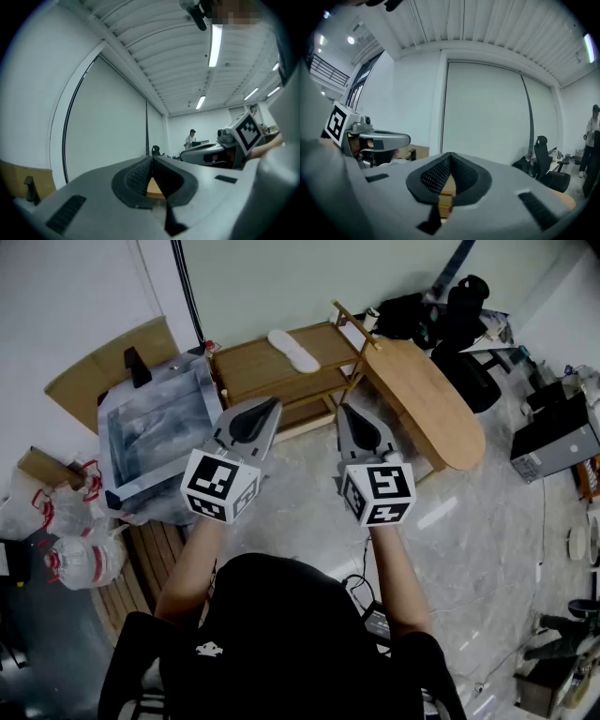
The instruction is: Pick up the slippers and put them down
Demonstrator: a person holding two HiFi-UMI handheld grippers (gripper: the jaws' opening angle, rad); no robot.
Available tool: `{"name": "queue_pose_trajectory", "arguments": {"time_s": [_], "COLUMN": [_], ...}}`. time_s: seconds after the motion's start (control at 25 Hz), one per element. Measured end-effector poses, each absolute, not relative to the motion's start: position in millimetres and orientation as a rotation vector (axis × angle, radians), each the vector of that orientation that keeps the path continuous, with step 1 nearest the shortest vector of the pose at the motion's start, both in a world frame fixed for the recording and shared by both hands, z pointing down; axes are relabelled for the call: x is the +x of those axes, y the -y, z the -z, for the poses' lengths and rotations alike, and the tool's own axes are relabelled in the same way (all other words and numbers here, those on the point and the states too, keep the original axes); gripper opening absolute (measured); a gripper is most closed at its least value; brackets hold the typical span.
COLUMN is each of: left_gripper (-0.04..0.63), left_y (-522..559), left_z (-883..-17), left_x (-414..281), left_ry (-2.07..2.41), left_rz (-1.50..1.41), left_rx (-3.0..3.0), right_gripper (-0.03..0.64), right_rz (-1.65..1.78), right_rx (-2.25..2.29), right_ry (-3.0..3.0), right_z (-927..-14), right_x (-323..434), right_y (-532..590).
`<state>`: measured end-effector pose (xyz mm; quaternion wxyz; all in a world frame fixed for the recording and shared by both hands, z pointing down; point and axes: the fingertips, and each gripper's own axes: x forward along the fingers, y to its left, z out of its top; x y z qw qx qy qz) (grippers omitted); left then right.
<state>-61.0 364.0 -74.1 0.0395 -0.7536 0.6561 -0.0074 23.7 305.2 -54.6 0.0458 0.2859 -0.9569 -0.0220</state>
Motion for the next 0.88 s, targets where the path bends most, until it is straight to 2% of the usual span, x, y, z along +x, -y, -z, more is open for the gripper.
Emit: {"name": "queue_pose_trajectory", "arguments": {"time_s": [0.48,0.88], "left_gripper": [0.006,0.006], "left_y": [-369.1,-340.2], "left_z": [51.9,32.6], "left_x": [-43.4,-59.0], "left_ry": [-2.069,-2.115], "left_rz": [0.047,0.054], "left_rx": [-2.301,-2.314], "right_gripper": [-0.008,-0.008], "right_rz": [-0.037,-0.081], "right_rx": [0.815,0.781], "right_ry": [2.897,2.87], "right_z": [22.9,2.3], "right_x": [42.3,31.8], "right_y": [-309.3,-283.2]}}
